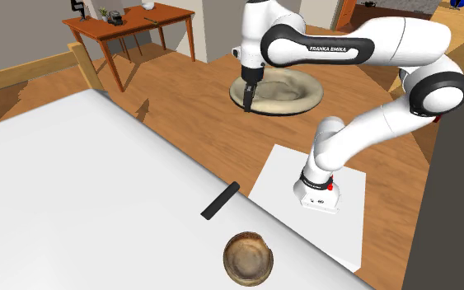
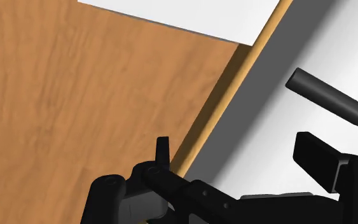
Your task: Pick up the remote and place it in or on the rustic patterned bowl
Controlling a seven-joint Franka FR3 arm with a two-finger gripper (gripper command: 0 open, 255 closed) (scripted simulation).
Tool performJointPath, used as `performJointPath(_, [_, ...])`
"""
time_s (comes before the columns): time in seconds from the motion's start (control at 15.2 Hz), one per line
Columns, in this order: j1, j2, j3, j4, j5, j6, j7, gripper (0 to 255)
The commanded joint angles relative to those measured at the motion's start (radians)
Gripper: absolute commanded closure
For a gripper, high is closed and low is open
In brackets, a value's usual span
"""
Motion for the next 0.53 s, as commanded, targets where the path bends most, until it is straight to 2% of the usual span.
performJointPath(0.0, [0.029,0.030,0.015,-0.026,0.008,0.059,-0.029,0])
performJointPath(0.46, [0.133,0.139,0.084,-0.094,0.038,0.241,-0.117,0])
